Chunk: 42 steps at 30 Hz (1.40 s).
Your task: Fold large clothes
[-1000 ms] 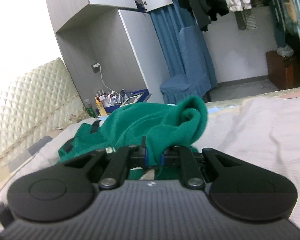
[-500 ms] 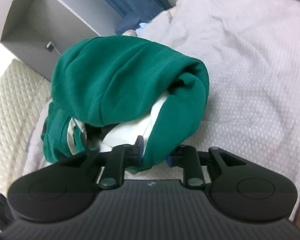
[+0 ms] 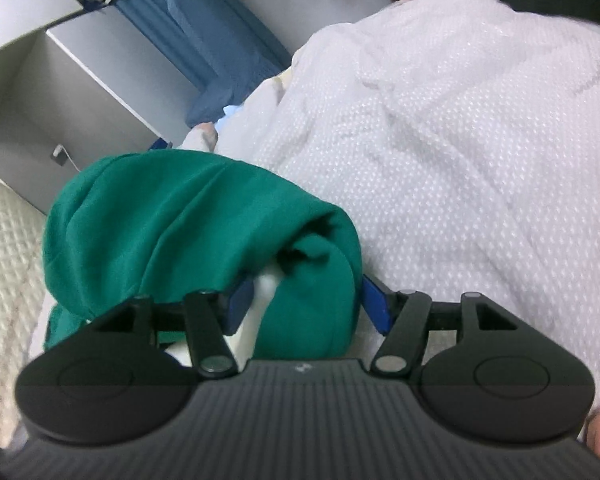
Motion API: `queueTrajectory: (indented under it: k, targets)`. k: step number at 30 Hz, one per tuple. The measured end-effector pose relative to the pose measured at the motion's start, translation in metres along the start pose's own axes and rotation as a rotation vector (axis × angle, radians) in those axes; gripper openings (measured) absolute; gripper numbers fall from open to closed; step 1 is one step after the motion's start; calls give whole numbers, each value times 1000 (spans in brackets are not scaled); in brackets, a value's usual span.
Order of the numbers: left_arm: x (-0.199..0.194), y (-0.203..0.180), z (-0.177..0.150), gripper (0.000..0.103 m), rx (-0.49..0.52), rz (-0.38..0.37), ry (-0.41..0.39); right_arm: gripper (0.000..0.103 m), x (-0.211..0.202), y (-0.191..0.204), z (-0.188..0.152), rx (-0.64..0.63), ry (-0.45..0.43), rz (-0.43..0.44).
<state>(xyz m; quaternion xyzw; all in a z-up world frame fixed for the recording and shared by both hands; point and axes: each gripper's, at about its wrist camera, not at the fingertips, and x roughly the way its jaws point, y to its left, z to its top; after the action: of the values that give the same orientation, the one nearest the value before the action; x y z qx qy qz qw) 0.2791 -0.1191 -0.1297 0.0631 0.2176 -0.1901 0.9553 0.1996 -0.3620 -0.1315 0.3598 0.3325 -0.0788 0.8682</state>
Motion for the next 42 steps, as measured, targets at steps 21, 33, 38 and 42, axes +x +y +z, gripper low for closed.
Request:
queueTrajectory:
  k: [21, 33, 38, 42]
  targets:
    - [-118, 26, -38, 12, -119, 137, 7, 13, -41, 18, 23, -195, -188, 377]
    - [-198, 92, -86, 13, -639, 106, 135, 13, -99, 75, -33, -715, 2, 762]
    - [-236, 129, -79, 58, -761, 152, -8, 13, -99, 95, -73, -983, 189, 742]
    - [-235, 149, -71, 70, -821, 135, -45, 15, -87, 93, -78, -981, 330, 656]
